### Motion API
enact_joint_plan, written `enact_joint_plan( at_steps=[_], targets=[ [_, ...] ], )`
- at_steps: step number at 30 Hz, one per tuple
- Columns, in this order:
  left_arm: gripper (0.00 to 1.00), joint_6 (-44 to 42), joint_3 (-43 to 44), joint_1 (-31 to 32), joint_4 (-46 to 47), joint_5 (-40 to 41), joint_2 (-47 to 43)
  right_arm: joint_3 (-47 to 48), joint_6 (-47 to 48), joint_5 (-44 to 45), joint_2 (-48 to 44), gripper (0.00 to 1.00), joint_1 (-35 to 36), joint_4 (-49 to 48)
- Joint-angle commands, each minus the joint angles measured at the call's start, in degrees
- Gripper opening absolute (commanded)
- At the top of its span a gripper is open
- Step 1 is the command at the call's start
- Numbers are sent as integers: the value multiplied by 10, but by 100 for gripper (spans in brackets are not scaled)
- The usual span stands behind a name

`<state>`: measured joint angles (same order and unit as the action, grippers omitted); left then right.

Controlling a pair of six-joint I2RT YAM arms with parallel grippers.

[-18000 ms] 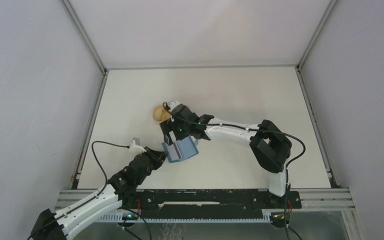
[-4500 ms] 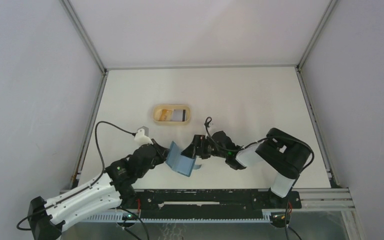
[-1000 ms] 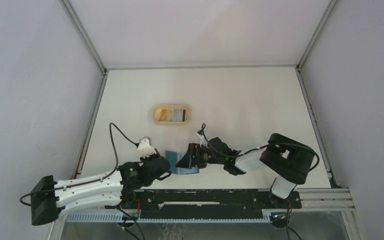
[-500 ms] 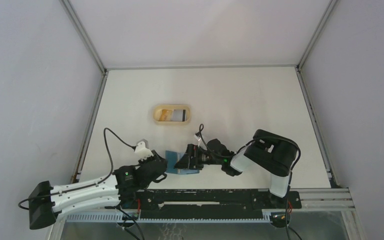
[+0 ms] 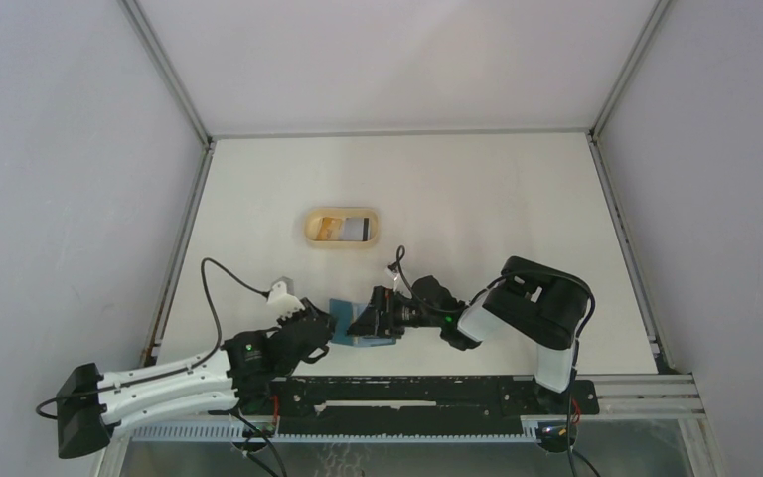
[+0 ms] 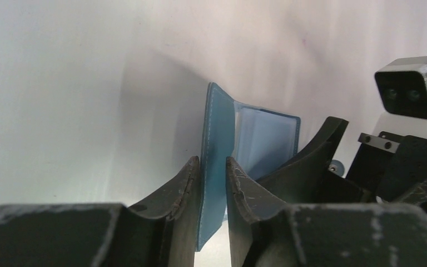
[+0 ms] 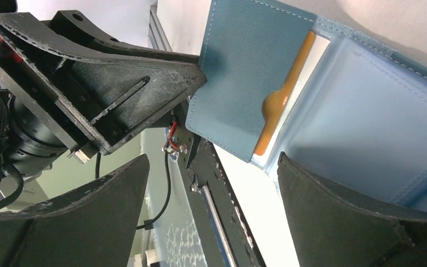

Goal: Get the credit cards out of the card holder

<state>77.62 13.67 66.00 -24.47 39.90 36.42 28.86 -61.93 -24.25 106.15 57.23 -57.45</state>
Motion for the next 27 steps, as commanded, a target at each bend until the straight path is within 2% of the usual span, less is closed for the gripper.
enact_joint_plan(
  at_steps=[1,2,4,5,12,20,27],
  targets=[
    [25,2,-5,3,30,-1,-1,-9,-2,-6,4,95,-2,-24],
    [21,1,-3,3,32,-4,3,-10,-3,-7,3,95,-3,-25],
    [4,-2,0,3,33,-7,11,-11,-4,-7,2,95,-3,-25],
    [1,-5,2,3,32,-8,13,-12,-3,-8,0,95,-3,-25],
    [0,-35,29,2,4,9,-4,-20,-8,-2,-18,94,-6,-28],
    [0,-80,64,3,-29,36,-81,-40,15,32,-109,96,-9,-23],
    [0,-120,125,3,-51,44,-86,-21,20,-1,-119,96,-24,-50]
  ],
)
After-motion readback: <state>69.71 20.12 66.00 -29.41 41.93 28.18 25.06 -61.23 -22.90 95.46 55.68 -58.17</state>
